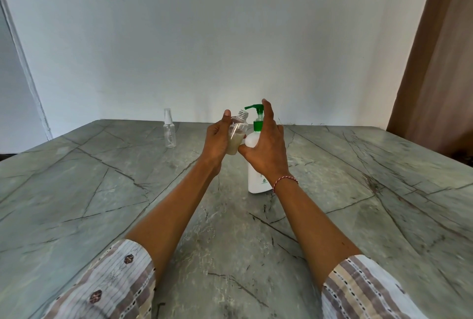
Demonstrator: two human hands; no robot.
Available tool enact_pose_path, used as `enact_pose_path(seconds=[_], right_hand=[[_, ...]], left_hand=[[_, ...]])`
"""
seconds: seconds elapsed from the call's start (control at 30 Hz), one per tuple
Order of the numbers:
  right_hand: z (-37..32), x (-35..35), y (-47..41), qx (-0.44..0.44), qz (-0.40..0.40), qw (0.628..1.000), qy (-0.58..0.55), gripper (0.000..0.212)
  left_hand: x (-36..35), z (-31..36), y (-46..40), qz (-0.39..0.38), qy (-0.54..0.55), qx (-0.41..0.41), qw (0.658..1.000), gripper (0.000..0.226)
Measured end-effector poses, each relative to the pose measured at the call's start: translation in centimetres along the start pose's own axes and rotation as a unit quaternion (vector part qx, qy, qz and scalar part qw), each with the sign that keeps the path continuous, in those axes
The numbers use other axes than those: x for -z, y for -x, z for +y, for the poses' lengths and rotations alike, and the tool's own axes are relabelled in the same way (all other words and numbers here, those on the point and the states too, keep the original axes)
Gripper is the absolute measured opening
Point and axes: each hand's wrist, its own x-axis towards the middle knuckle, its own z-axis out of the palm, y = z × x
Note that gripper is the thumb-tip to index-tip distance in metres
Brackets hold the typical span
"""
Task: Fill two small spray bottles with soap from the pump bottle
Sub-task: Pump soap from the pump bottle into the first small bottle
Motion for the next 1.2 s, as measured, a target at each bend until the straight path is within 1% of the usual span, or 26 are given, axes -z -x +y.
enact_pose_path(seconds=[0.27,0.4,0.47,0.63,0.7,0.87,1.07,1.2], right_hand=[[-0.19,0.01,0.09,0.001,0.000,1.000,-0.002,0.099],[-0.19,0.02,0.10,0.001,0.005,1.000,-0.005,0.098],[-0.11,0.06,0.12,0.003,0.008,1.000,-0.011,0.099],[-0.02,0.19,0.16,0.003,0.010,1.000,-0.012,0.111],[0.00,0.29,0.13,0.001,0.010,1.000,-0.009,0.112],[-0.04,0.07,0.08,0.003,-0.002,1.000,-0.004,0.106],[-0.43,0.24,0.26,0.003,0.010,1.000,-0.015,0.096],[-0.29,0.24,0.27,0.004,0.010,1.000,-0.015,0.096]], left_hand=[[0.07,-0.10,-0.08,-0.003,-0.001,-0.002,1.000,0.035],[0.19,-0.20,-0.18,-0.003,-0.005,-0.002,1.000,0.036],[0.26,-0.34,-0.24,-0.007,-0.005,-0.004,1.000,0.037],[0.14,-0.40,-0.17,-0.010,-0.008,-0.003,1.000,0.037],[0.07,-0.36,-0.14,-0.011,-0.007,-0.001,1.000,0.036],[0.11,-0.27,-0.21,-0.005,-0.003,0.002,1.000,0.036],[0.13,-0.23,-0.15,-0.008,-0.003,0.005,1.000,0.037],[0.12,-0.31,-0.16,-0.001,-0.007,0.006,1.000,0.037]])
